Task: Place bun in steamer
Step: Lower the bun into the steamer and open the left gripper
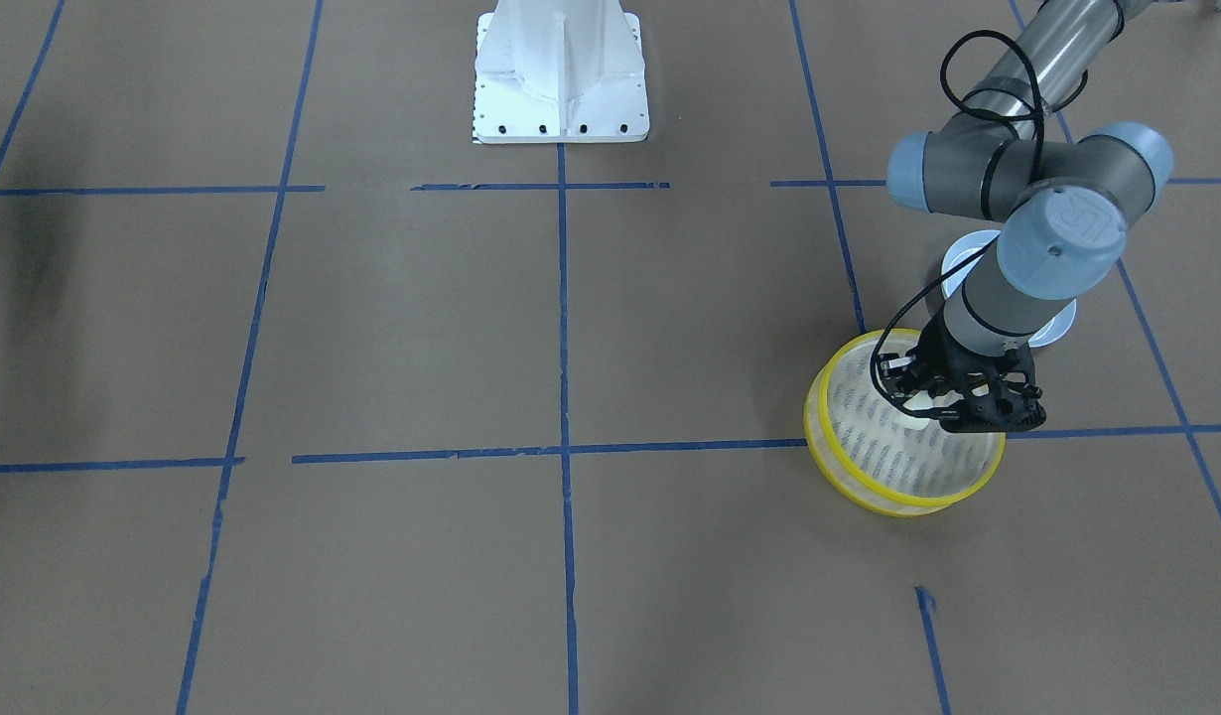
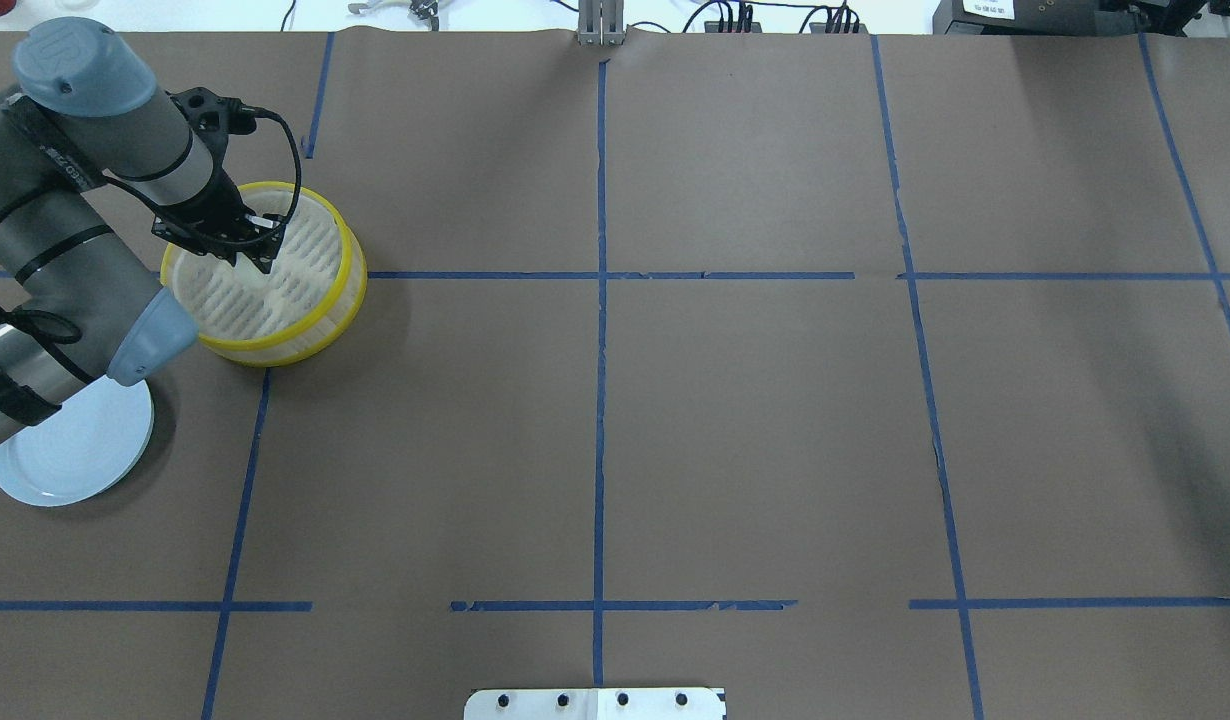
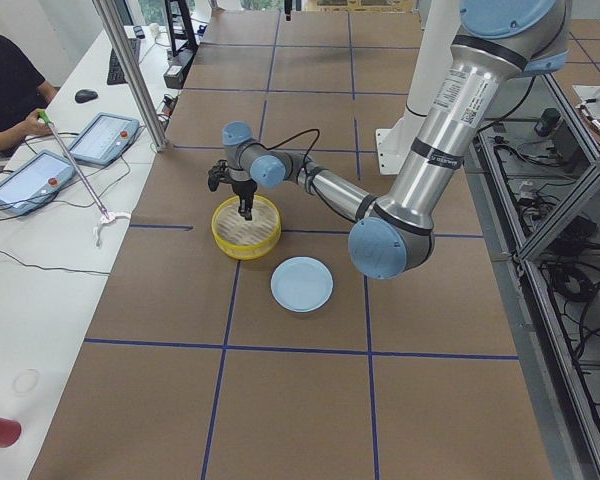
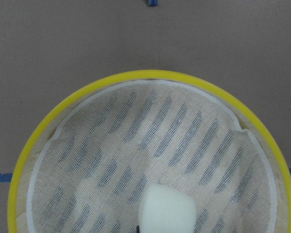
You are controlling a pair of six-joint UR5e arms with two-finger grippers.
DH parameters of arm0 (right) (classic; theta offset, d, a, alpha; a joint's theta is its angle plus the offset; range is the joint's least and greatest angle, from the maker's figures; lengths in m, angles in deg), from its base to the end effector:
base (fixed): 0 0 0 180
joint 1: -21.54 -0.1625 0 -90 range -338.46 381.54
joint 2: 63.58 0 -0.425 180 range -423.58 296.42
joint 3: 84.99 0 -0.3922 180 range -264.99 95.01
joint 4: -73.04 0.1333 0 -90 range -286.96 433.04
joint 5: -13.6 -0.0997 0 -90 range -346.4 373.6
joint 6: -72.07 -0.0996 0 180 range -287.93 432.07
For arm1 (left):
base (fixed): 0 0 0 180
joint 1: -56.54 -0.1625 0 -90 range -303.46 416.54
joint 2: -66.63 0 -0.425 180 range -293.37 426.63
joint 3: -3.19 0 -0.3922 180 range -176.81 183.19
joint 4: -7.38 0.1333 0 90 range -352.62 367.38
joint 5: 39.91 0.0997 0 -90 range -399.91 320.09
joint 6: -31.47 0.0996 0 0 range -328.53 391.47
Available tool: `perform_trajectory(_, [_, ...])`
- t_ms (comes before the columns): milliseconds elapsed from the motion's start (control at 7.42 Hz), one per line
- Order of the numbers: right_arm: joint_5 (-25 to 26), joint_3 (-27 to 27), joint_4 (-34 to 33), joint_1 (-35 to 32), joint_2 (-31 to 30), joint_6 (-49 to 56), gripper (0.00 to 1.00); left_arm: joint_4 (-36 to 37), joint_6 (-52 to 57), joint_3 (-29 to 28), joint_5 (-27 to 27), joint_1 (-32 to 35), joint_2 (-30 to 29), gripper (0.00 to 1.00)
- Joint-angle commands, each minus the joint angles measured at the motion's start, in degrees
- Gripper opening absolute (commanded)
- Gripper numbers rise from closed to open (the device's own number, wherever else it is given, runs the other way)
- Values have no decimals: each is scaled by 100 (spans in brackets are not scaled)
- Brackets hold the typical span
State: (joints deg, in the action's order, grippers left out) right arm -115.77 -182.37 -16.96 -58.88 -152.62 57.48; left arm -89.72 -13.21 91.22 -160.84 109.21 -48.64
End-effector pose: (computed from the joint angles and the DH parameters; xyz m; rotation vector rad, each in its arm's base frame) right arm -0.0149 -0.5096 0.5923 -0.0069 -0.6999 0.0338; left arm 0.3415 -0.5832 0.4149 0.0447 0.7366 0.0208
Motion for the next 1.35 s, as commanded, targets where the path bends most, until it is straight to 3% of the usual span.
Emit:
perform_trajectory(0, [0, 0, 0, 0, 0, 0, 100, -220, -6, -162, 121, -20, 14, 45])
perform_trajectory(135, [0, 0, 0, 0, 0, 0, 100, -292, -6, -216, 130, -28, 14, 47])
perform_trajectory(270, [0, 0, 0, 0, 0, 0, 100, -292, -6, -216, 122, -28, 14, 55])
perform_trajectory(404, [0, 0, 0, 0, 0, 0, 100, -292, -6, -199, 122, -28, 5, 67])
perform_trajectory(539, [0, 0, 0, 0, 0, 0, 100, -292, 12, -181, 122, -28, 5, 93])
perform_trajectory(674, [0, 0, 0, 0, 0, 0, 100, -292, 73, -51, 130, -20, 14, 100])
perform_trajectory(809, [0, 0, 0, 0, 0, 0, 100, -249, 65, 412, 148, 102, 58, 100])
perform_trajectory(1213, [0, 0, 0, 0, 0, 0, 100, -222, 82, 1986, 87, 1171, 925, 100])
